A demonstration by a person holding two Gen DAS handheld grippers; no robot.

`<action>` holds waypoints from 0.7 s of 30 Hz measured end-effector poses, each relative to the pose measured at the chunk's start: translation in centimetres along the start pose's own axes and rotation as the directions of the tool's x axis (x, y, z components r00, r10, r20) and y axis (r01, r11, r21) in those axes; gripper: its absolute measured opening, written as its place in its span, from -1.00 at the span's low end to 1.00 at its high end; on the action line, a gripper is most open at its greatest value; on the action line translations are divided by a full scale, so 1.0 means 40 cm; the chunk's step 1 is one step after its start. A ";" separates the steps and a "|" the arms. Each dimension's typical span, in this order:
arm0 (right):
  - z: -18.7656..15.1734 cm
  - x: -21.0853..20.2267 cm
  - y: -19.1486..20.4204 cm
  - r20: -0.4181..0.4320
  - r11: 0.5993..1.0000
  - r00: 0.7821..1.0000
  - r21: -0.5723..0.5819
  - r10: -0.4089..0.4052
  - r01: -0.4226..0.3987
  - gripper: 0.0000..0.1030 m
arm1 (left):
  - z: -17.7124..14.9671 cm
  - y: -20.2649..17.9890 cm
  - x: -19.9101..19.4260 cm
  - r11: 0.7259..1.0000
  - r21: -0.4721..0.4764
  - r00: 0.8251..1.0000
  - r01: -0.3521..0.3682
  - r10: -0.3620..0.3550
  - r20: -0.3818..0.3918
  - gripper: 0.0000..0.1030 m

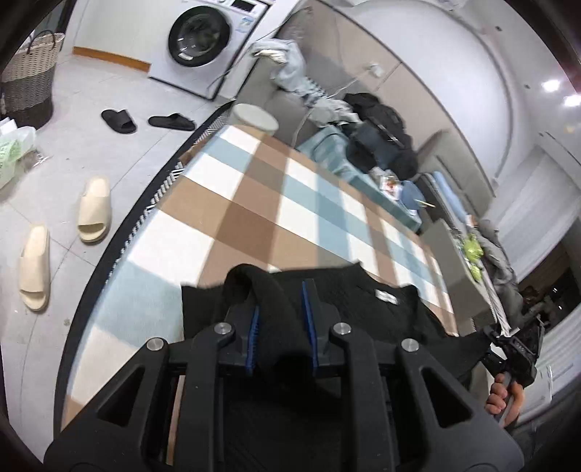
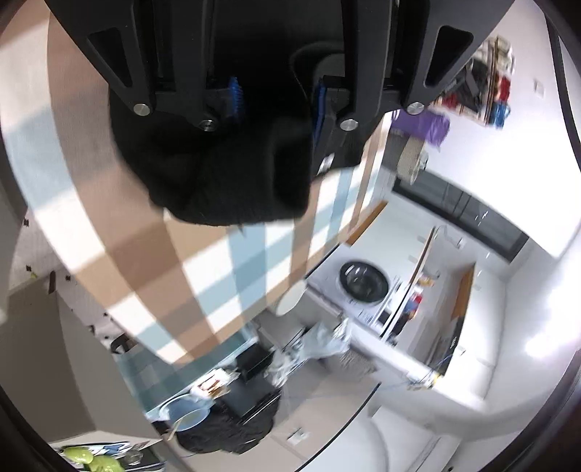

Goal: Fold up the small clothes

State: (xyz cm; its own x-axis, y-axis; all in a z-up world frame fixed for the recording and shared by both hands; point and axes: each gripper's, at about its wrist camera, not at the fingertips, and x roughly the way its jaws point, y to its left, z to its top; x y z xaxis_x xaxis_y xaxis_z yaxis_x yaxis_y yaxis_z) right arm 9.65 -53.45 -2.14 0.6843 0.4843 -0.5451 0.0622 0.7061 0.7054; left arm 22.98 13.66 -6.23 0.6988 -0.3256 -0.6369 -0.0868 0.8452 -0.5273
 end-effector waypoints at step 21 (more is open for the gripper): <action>-0.017 -0.030 -0.081 0.001 0.957 0.961 -0.092 -0.276 0.275 0.11 | -0.062 0.030 -0.008 0.986 0.078 0.989 -0.145 0.145 0.005 0.25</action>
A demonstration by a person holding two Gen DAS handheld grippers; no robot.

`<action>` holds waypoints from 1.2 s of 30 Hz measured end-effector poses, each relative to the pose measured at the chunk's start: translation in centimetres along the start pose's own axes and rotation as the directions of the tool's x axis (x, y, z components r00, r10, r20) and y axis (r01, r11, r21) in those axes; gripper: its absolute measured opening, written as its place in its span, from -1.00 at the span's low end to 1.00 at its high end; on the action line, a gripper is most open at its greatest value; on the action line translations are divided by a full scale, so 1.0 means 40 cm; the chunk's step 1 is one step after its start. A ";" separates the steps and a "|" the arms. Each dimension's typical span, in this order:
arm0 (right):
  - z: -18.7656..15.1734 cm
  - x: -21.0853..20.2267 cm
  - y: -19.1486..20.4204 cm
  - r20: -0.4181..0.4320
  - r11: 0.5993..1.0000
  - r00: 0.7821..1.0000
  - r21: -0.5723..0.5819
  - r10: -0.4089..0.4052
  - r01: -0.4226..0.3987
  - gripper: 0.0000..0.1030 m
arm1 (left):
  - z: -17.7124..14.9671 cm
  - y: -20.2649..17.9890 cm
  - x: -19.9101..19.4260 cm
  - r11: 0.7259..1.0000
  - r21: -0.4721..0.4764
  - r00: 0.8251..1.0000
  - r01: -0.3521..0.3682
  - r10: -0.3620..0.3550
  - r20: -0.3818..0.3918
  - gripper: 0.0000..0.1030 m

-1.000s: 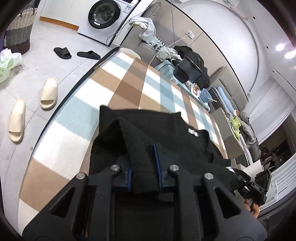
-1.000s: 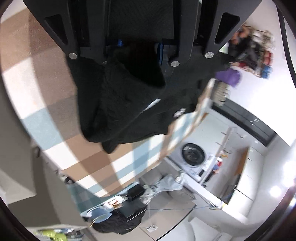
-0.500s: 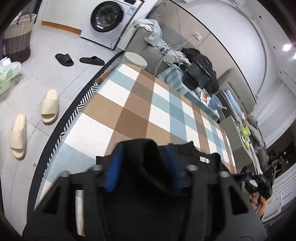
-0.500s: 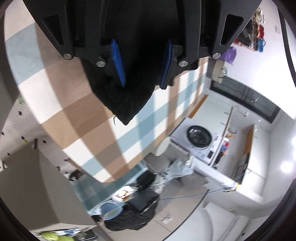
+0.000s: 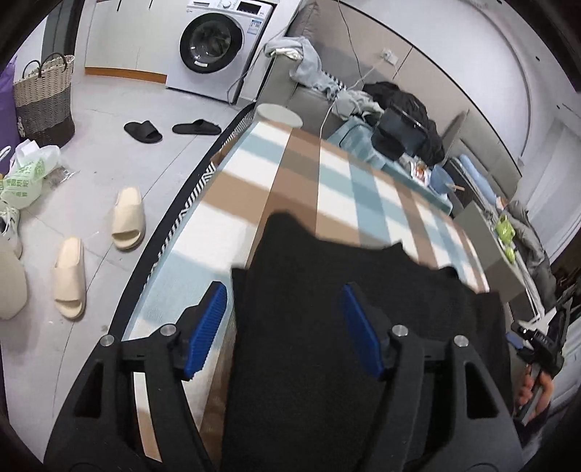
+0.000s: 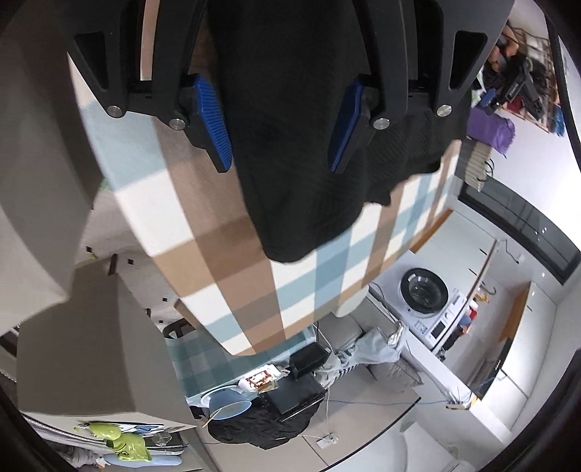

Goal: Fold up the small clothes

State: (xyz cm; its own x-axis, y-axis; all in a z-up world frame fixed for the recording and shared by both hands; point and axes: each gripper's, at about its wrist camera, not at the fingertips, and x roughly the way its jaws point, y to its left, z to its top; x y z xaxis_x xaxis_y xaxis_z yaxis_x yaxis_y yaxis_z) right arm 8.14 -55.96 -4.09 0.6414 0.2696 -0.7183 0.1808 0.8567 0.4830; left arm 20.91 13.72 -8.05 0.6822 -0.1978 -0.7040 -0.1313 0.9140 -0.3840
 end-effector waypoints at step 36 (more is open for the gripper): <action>-0.348 -0.131 0.081 -0.061 0.967 0.993 -0.240 -0.105 0.087 -0.23 | -0.243 -0.014 -0.119 0.997 0.078 0.992 -0.025 0.034 -0.121 0.26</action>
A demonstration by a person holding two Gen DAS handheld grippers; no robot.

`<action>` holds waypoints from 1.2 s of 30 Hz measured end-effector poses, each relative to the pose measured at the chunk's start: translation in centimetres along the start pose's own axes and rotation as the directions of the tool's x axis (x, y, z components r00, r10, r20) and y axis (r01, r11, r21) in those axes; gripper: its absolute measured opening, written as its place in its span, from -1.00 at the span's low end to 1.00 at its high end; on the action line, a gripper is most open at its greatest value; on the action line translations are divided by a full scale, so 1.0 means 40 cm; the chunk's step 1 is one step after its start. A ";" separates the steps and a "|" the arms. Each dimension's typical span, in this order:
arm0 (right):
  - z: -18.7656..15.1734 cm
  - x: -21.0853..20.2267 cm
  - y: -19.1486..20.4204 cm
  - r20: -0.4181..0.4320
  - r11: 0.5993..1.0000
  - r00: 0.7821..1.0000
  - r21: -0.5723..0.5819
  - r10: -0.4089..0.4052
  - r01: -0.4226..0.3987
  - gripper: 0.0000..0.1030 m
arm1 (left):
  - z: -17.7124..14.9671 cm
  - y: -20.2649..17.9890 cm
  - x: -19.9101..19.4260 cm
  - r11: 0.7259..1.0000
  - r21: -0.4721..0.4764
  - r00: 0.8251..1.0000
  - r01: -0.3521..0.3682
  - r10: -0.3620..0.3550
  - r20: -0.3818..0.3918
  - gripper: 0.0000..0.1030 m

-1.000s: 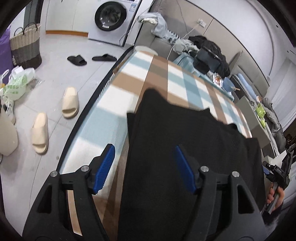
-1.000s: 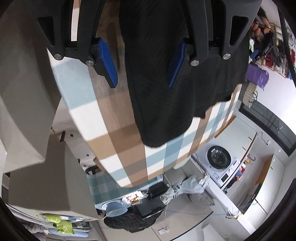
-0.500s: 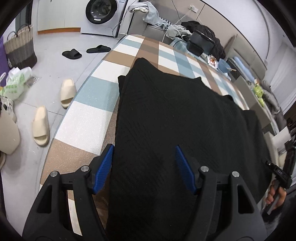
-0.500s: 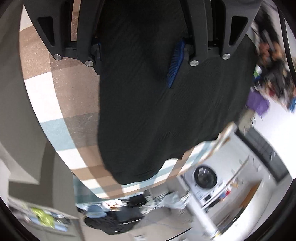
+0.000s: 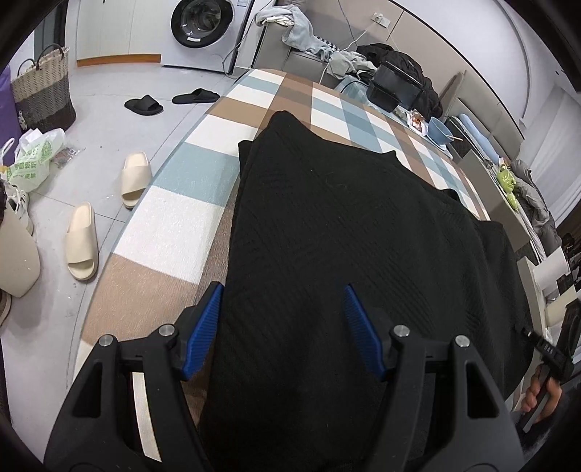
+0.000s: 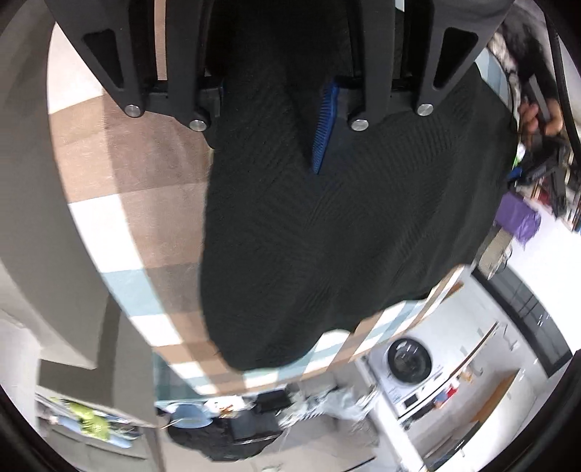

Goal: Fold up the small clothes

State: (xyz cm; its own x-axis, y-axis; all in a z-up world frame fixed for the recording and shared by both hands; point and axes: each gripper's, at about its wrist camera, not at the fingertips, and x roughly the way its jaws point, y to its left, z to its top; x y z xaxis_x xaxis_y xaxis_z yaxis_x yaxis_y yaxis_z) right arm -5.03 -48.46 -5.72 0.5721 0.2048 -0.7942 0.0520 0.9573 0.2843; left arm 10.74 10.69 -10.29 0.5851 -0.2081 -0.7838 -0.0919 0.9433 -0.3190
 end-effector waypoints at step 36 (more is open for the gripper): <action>-0.046 -0.018 0.216 0.088 0.968 0.981 -0.198 0.172 -0.152 0.75 | -0.365 0.084 -0.246 0.952 -0.230 0.977 0.202 -0.181 0.110 0.61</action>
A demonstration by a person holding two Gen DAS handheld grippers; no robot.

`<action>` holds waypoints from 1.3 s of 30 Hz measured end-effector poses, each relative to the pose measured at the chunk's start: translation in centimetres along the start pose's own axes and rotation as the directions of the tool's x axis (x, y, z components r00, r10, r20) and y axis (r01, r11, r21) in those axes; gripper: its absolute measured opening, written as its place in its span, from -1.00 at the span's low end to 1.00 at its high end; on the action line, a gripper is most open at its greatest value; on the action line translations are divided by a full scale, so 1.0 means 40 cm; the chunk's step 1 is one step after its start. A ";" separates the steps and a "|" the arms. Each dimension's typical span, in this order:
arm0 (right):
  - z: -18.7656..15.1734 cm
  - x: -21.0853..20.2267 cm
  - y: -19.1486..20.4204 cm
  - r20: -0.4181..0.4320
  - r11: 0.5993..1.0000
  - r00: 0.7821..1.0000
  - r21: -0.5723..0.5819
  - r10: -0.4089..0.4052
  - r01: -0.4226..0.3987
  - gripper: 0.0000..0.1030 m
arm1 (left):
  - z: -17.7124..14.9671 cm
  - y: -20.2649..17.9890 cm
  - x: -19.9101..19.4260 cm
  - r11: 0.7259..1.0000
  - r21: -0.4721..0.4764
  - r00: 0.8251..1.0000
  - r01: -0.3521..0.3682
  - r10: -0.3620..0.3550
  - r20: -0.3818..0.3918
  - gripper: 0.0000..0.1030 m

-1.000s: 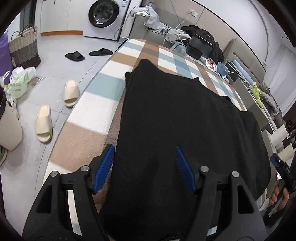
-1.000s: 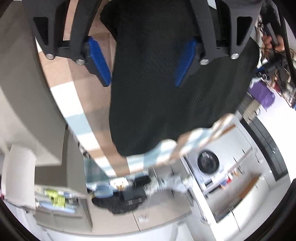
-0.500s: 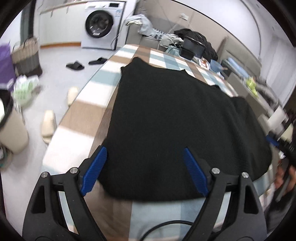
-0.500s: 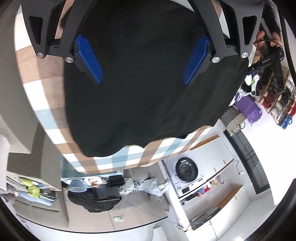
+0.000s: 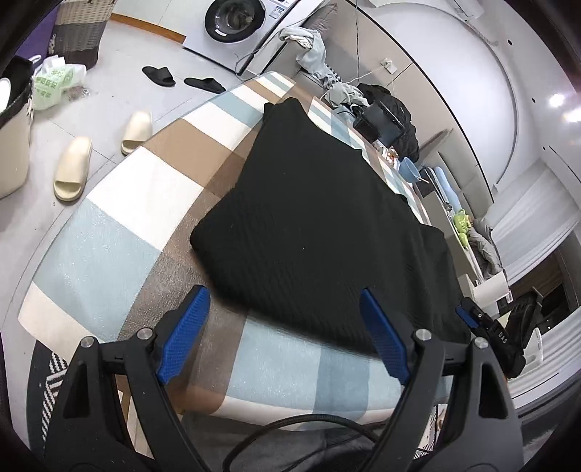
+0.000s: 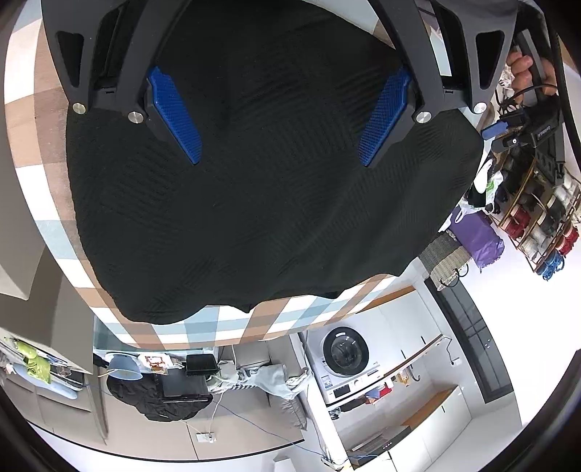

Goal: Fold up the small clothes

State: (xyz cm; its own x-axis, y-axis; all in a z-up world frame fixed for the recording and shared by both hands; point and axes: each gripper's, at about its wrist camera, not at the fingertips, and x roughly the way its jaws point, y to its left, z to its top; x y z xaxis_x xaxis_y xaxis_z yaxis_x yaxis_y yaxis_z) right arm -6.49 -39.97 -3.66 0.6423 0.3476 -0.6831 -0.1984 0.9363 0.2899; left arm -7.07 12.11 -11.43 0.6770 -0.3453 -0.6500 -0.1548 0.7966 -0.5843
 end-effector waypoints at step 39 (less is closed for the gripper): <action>-0.029 0.074 -0.014 -0.093 0.996 0.992 -0.039 -0.089 0.085 0.79 | 0.139 -0.173 0.075 0.984 0.144 0.962 -0.109 0.068 0.266 -0.73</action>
State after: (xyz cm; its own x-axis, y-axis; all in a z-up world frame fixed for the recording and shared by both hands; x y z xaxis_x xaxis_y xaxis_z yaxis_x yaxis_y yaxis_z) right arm -5.34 -39.42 -6.61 0.5855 0.2666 -0.7656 -0.1717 0.9637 0.2043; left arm 0.06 8.30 -6.63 0.8320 -0.1459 -0.5352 -0.1227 0.8925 -0.4341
